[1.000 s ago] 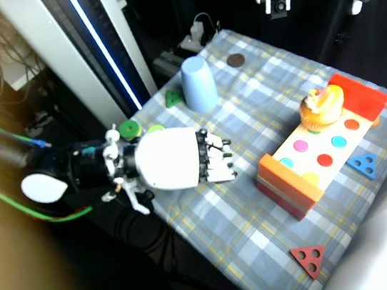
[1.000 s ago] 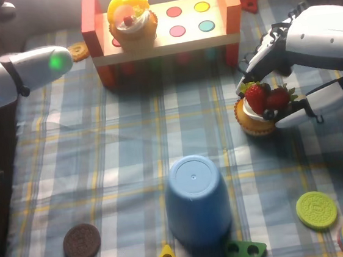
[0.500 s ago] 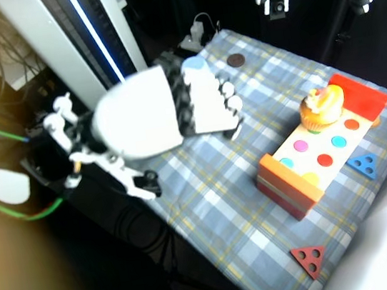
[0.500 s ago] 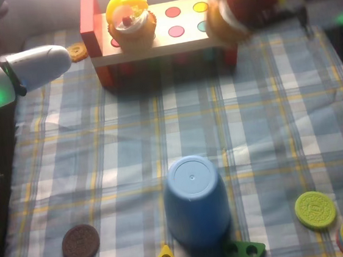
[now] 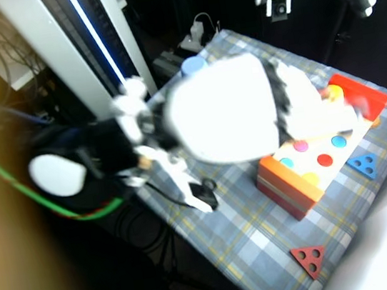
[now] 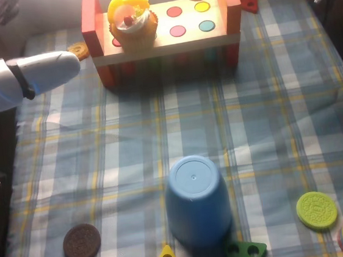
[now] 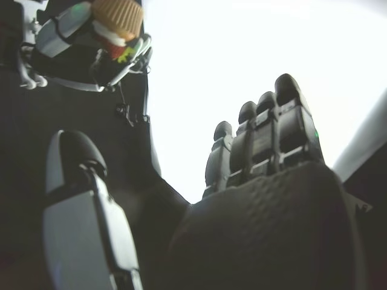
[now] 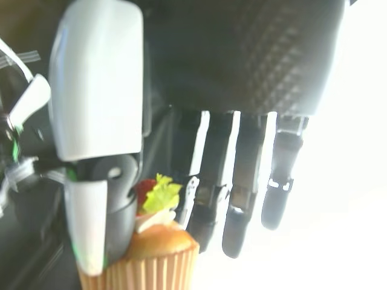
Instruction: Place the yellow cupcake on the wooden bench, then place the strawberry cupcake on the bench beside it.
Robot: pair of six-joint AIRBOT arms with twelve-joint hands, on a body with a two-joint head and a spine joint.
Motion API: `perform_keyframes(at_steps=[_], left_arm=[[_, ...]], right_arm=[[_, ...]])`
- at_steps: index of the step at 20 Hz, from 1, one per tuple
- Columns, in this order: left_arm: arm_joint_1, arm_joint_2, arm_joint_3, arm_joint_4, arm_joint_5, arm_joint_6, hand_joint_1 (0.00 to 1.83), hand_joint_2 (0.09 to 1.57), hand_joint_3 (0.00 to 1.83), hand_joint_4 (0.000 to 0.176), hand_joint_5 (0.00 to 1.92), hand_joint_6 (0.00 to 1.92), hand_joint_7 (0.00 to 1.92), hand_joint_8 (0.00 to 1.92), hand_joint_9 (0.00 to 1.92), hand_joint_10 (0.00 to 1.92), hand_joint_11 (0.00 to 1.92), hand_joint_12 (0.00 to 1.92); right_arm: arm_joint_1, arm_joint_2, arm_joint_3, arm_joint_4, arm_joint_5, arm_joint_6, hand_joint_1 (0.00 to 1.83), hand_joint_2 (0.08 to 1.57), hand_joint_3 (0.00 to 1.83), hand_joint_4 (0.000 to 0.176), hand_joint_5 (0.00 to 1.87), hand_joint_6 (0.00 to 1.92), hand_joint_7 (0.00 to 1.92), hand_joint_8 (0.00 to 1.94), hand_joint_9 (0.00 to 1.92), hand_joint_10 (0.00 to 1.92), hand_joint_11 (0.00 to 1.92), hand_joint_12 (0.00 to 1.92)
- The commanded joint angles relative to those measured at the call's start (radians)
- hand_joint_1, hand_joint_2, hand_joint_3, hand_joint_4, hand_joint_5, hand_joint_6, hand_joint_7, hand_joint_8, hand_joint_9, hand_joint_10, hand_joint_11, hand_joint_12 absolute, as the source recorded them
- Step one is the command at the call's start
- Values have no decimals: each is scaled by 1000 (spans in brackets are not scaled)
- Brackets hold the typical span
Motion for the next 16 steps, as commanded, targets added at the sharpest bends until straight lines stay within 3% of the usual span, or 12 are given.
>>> perform_keyframes(at_steps=[1, 3, 4, 5, 6, 7, 8, 9, 11, 12, 13, 16], left_arm=[[-11, -3, 6, 8, -121, -11, 800, 810, 0, 121, 70, 0, 94, 3, 76, 3, 0, 400], [-12, -2, 5, 11, -120, -13, 815, 816, 1, 116, 64, 0, 89, 2, 80, 4, 0, 462], [-12, -2, 6, 12, -118, -15, 812, 823, 2, 108, 65, 0, 91, 1, 86, 4, 0, 504], [-12, -2, 7, 12, -117, -16, 810, 822, 1, 114, 69, 2, 85, 0, 91, 5, 0, 515], [-12, -2, 7, 13, -118, -16, 816, 819, 0, 117, 74, 4, 89, 2, 94, 6, 0, 519], [-13, -2, 7, 14, -118, -17, 818, 820, 0, 115, 72, 2, 94, 2, 106, 7, 0, 565], [-15, -2, 7, 14, -117, -17, 830, 820, 0, 115, 76, 1, 85, 2, 95, 1, 0, 526], [-16, -3, 7, 16, -116, -17, 798, 820, 0, 102, 75, 0, 93, 3, 101, 2, 0, 551], [-19, -4, 7, 21, -114, -18, 789, 810, 0, 106, 83, 2, 113, 5, 120, 6, 0, 606], [-20, -5, 8, 21, -113, -18, 801, 808, 0, 108, 88, 3, 116, 4, 125, 7, 0, 612], [-21, -7, 9, 21, -112, -18, 793, 810, 0, 113, 85, 1, 106, 3, 112, 2, 0, 560], [-23, -10, 12, 22, -109, -22, 765, 807, 0, 114, 84, 1, 93, 1, 95, 2, 0, 517]], right_arm=[[22, -6, 8, 38, 77, 2, 1208, 1005, 0, 0, 1250, 526, 698, 159, 517, 182, 6, 1110], [22, -26, 20, 38, 49, 3, 1202, 1012, 0, 0, 1220, 569, 685, 9, 495, 38, 0, 1259], [22, -37, 24, 38, 39, 3, 1252, 1092, 0, 0, 1242, 355, 820, 1112, 695, 1104, 358, 1789], [22, -47, 28, 31, 27, 3, 1287, 1056, 0, 0, 1188, 387, 1088, 1009, 967, 1179, 578, 1767], [22, -57, 31, 23, 17, 3, 1301, 1025, 0, 0, 1175, 437, 1238, 789, 1106, 1002, 656, 1619], [21, -67, 33, 21, 10, 3, 1297, 1014, 0, 0, 1239, 359, 1233, 789, 1078, 1067, 720, 1657], [21, -77, 36, 18, 4, 3, 1231, 997, 0, 0, 1282, 419, 1141, 947, 1027, 1391, 804, 1796], [21, -85, 39, 16, -4, 3, 1274, 1048, 2, 0, 1276, 248, 1060, 1128, 971, 1443, 730, 1865], [21, -97, 46, 8, -26, 3, 1278, 1043, 0, 0, 1369, 120, 1044, 1080, 858, 1339, 574, 1830], [21, -102, 49, 6, -34, 3, 1270, 1036, 0, 0, 1310, 426, 1064, 848, 805, 932, 382, 1598], [20, -109, 54, 2, -44, 3, 1268, 1034, 1, 0, 1283, 524, 1060, 811, 836, 803, 410, 1507], [18, -129, 68, -11, -71, 4, 1258, 1034, 1, 0, 1268, 417, 1098, 905, 914, 985, 529, 1628]])
